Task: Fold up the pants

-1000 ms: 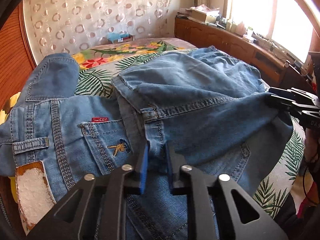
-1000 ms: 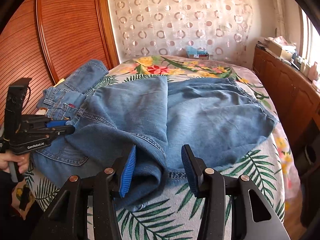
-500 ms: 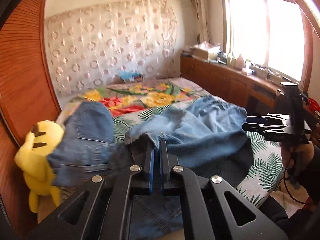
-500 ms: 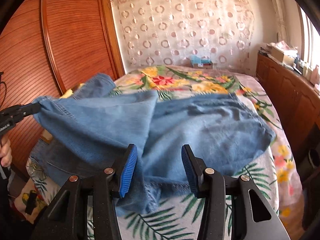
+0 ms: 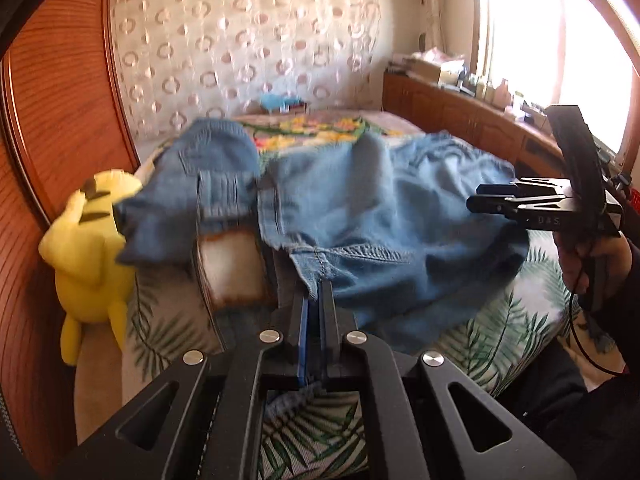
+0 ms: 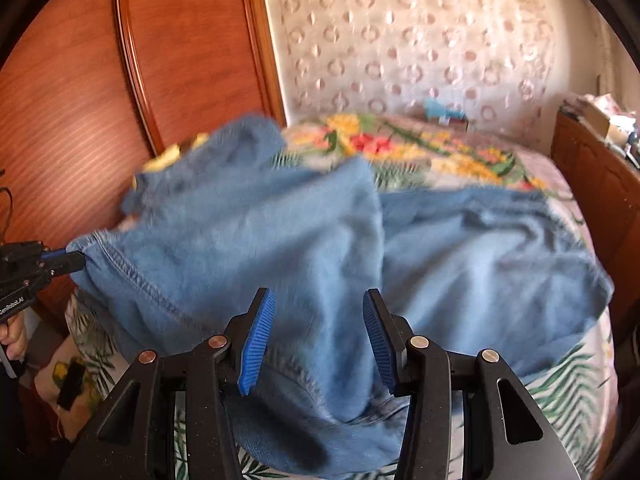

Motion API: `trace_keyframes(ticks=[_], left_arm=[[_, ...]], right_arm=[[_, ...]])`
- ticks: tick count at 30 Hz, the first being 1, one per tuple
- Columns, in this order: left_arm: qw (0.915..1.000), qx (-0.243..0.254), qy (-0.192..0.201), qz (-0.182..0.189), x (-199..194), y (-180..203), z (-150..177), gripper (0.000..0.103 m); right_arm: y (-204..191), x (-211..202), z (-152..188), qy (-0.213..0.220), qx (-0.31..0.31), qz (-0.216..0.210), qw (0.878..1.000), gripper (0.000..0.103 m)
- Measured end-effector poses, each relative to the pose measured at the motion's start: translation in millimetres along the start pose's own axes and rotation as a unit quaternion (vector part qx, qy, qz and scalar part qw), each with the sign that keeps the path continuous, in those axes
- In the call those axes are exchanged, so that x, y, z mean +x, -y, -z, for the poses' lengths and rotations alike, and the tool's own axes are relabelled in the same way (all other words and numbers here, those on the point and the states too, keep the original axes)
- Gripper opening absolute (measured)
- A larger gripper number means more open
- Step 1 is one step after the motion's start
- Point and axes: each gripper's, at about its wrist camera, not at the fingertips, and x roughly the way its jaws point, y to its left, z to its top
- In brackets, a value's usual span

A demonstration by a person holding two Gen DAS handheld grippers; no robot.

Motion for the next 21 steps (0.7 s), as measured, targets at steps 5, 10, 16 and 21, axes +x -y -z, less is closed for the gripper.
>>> trace_keyframes(ticks=[5, 10, 16, 21], left_arm=[[0.9998, -0.009, -0.015, 0.003, 9, -3, 8, 0.005], [0.9999, -0.011, -0.004, 0.006, 4, -8, 1, 0.015], [0.9998, -0.001, 0.017, -0.006, 2, -18, -22, 0.053], [0.9994, -0.019, 0.029, -0.008, 18, -32, -46, 0.06]], right_arm=[[10, 18, 17, -0.037, -0.005, 0.002, 0.999, 0.048], [20, 18, 14, -0.033, 0.0, 0.001, 0.999, 0.048], [13, 18, 13, -0.008, 0.007, 0.01, 1.0, 0.048], [8, 28, 23, -0.012, 0.01, 0.021, 1.0, 0.048]])
